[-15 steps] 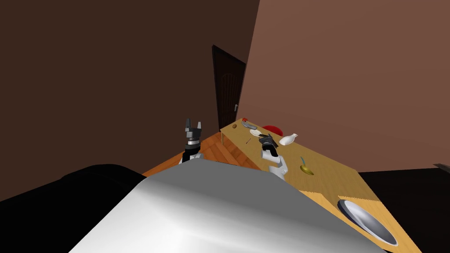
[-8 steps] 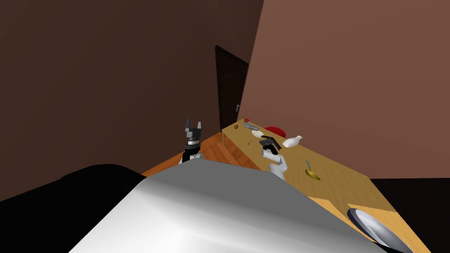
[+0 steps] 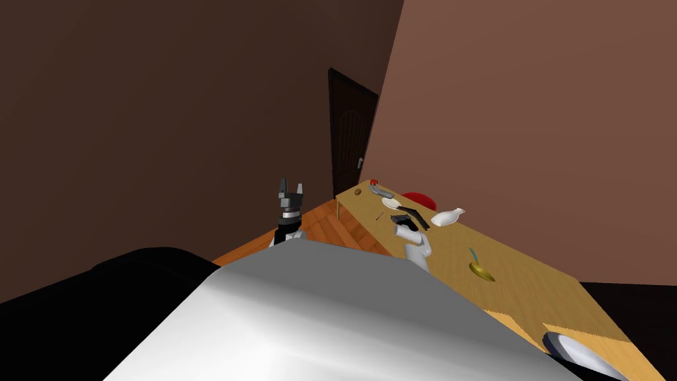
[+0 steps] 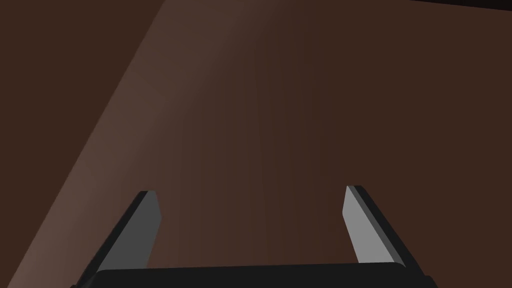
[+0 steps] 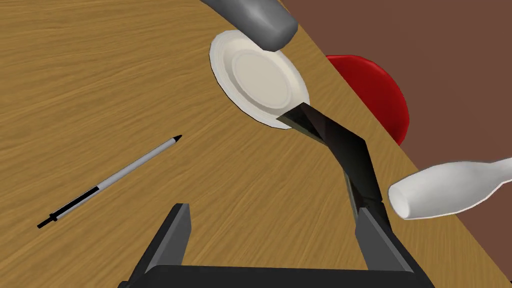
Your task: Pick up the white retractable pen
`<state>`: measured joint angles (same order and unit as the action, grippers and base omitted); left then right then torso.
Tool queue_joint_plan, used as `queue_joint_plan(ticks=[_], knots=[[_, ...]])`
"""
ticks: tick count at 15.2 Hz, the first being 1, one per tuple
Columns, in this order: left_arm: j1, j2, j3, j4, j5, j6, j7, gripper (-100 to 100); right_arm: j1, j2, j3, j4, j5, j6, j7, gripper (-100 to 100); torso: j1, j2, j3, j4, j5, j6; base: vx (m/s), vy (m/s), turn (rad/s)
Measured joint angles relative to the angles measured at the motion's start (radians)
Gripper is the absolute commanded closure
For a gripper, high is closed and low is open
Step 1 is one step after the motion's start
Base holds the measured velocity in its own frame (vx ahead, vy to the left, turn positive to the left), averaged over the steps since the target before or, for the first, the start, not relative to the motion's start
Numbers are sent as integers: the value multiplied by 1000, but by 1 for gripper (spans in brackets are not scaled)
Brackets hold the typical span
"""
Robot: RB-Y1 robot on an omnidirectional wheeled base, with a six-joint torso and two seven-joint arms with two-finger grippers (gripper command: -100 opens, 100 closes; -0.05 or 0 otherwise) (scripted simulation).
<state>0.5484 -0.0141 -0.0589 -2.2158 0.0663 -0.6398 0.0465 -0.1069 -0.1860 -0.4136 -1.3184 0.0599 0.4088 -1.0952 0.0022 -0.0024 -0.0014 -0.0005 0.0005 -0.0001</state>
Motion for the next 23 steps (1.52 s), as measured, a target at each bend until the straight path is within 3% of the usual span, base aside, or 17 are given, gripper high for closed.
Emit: queue_joint_plan(ticks=[23], knots=[[0, 0, 0, 0, 0, 0, 0, 0, -135, -55, -219, 344, -19, 325, -438, -100, 0, -2, -1, 0, 0, 0, 46, 30, 64]])
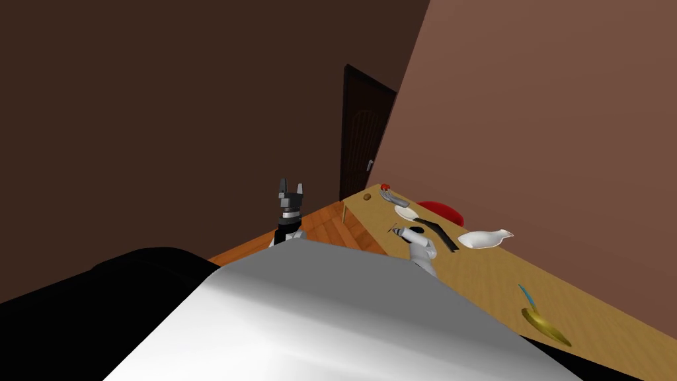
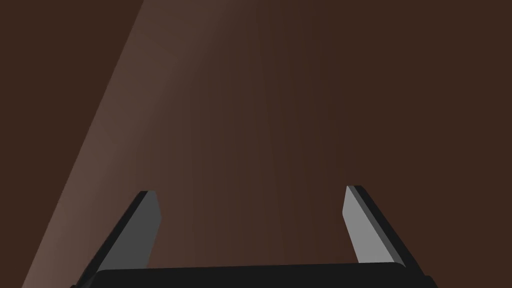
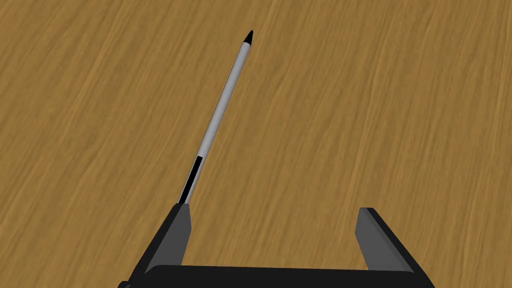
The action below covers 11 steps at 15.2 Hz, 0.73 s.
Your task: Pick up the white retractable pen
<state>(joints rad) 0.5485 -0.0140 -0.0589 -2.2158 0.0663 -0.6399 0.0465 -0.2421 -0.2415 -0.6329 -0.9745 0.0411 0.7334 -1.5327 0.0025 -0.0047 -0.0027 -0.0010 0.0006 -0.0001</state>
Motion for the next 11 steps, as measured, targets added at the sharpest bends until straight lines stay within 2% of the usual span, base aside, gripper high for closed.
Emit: queue_joint_plan(ticks=[2, 5, 10, 11], knots=[[0, 0, 0, 0, 0, 0, 0, 0, -20, -12, -23, 50, 2, 21, -42, -100, 0, 0, 0, 0, 0, 0, 68, 37, 74], [0, 0, 0, 0, 0, 0, 0, 0, -24, -14, -54, 72, 2, 68, -101, -100, 1, 0, 0, 0, 0, 0, 66, 30, 67], [0, 0, 0, 0, 0, 0, 0, 0, -54, -43, -103, 164, 2, 112, -187, -100, 0, 0, 0, 0, 0, 0, 63, 26, 74], [0, 0, 0, 0, 0, 0, 0, 0, -53, -43, -111, 165, 0, 124, -202, -100, 0, 0, 0, 0, 0, 0, 65, 25, 43]])
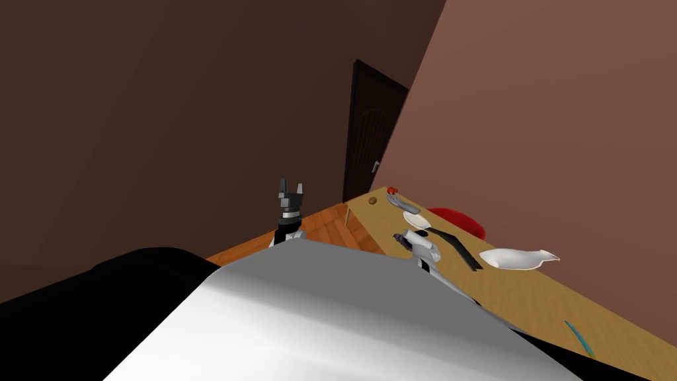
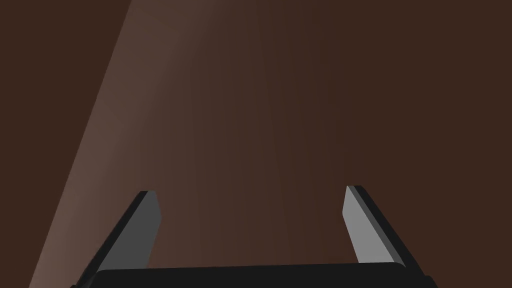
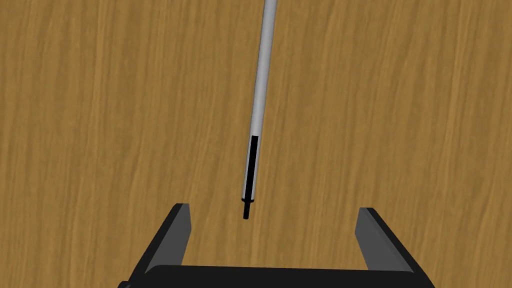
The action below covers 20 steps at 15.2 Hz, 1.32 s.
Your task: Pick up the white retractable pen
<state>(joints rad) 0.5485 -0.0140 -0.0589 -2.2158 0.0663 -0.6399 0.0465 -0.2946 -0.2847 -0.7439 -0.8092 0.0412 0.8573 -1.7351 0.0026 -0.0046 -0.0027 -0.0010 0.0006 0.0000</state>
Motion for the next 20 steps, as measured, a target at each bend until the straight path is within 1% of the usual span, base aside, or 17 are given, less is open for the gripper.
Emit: queue_joint_plan(ticks=[3, 5, 7, 9, 12, 13, 18, 19, 20], knots=[[0, 0, 0, 0, 0, 0, 0, 0, 0, -9, -27, 14, -4, 38, -37, -100, 0, 0, 0, 0, 0, 0, 67, 18, 64], [0, 0, 0, 0, 0, 0, 0, 0, -3, -13, -37, 24, -4, 51, -55, -100, -1, 1, 1, 0, 0, 0, 28, -1, 52], [0, 0, 0, 0, 0, 0, 0, 0, 5, -9, -41, 31, -4, 37, -59, -100, -3, 3, 2, 1, -1, 0, 12, -35, 106], [0, 0, 0, 0, 0, 0, 0, 0, 8, -16, -48, 63, -9, 8, -59, -100, -5, 4, 2, 1, -1, 0, 9, -42, 70], [0, 0, 0, 0, 0, 0, 0, 0, 24, -12, -58, 83, -14, -27, -61, -100, -5, 5, 3, 1, -1, 0, 5, -38, 62], [0, 0, 0, 0, 0, 0, 0, 0, 25, -12, -59, 84, -15, -31, -61, 100, -4, 5, 3, 1, -1, 0, 1, -10, 2], [0, 0, 0, 0, 0, 0, 0, 0, 25, -12, -59, 84, -15, -32, -62, 100, -2, 5, 3, 1, -1, 0, 0, 5, -23], [0, 0, 0, 0, 0, 0, 0, 0, 21, -12, -56, 76, -14, -23, -60, 100, -1, 5, 3, 1, 0, 0, -7, 58, -180], [0, 0, 0, 0, 0, 0, 0, 0, 19, -10, -52, 56, -13, -5, -58, 100, 1, 6, 3, 1, 0, 1, -12, 60, -123]])
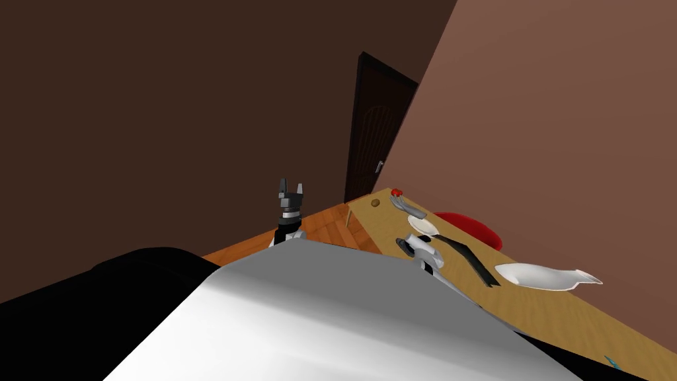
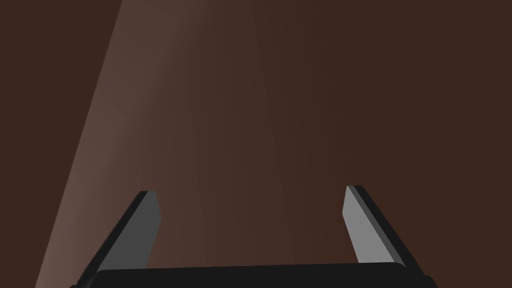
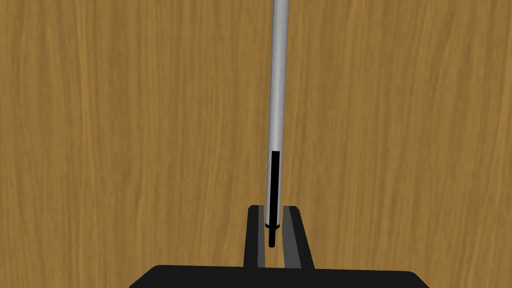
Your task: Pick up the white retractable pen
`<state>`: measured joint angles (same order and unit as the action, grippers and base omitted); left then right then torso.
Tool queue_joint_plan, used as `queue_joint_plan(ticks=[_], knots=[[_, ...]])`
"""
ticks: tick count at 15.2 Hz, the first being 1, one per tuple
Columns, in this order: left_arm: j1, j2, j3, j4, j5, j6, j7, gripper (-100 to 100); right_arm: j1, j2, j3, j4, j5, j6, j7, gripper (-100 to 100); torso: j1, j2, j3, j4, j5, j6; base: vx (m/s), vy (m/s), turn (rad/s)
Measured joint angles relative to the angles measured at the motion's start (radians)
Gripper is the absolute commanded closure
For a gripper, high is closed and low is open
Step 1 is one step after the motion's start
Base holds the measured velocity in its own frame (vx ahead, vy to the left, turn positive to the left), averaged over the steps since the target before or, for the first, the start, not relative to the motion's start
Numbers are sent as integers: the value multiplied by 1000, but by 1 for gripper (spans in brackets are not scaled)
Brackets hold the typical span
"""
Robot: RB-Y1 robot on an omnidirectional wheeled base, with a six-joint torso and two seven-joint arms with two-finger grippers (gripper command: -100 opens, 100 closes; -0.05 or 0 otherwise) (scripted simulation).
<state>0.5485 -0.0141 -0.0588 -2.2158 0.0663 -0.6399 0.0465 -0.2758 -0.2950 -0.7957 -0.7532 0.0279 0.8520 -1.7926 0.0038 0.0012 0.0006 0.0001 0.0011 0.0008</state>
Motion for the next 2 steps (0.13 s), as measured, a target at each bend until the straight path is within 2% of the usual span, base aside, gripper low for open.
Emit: queue_joint_plan(ticks=[1, 2], knots=[[0, 0, 0, 0, 0, 0, 0, 0, -4, -1, 3, -10, 2, 16, 2, 100, 1, 0, 0, 0, 0, 0, -15, 55, -96], [0, 0, 0, 0, 0, 0, 0, 0, -10, -3, 7, -16, 3, 29, 3, 100, 1, 1, 0, 0, 0, -1, -9, 32, -39]])
